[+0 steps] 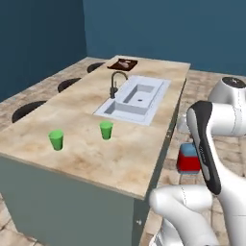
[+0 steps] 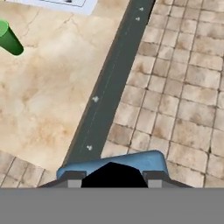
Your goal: Place the drinks on the dining counter in a tight cluster.
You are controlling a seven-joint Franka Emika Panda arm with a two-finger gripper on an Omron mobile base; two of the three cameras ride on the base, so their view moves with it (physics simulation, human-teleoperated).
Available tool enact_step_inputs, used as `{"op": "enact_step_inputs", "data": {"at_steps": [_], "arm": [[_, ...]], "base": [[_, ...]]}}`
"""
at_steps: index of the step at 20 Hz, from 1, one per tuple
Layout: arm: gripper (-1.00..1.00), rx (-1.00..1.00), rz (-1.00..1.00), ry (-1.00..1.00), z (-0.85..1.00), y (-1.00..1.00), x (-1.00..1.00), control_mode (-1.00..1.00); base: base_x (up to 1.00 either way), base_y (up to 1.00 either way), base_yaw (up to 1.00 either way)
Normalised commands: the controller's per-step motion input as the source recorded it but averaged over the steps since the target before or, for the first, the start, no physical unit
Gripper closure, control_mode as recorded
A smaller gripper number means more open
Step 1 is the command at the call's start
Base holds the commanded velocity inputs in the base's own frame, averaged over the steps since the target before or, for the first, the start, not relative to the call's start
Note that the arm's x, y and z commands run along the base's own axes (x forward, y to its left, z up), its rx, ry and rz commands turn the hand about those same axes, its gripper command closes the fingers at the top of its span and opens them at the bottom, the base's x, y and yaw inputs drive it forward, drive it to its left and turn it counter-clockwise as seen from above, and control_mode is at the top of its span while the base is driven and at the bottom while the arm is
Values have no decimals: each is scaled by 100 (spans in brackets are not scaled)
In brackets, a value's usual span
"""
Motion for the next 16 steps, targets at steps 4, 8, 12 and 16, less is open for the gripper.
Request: {"op": "enact_step_inputs", "data": {"at_steps": [4,8,12,16], "arm": [[100,0,0,0,0,0,0,100],[100,0,0,0,0,0,0,100],[100,0,0,0,0,0,0,100],[100,0,0,0,0,0,0,100]], "base": [[0,100,-57],[0,100,-57],[0,100,-49],[0,100,-43]]}}
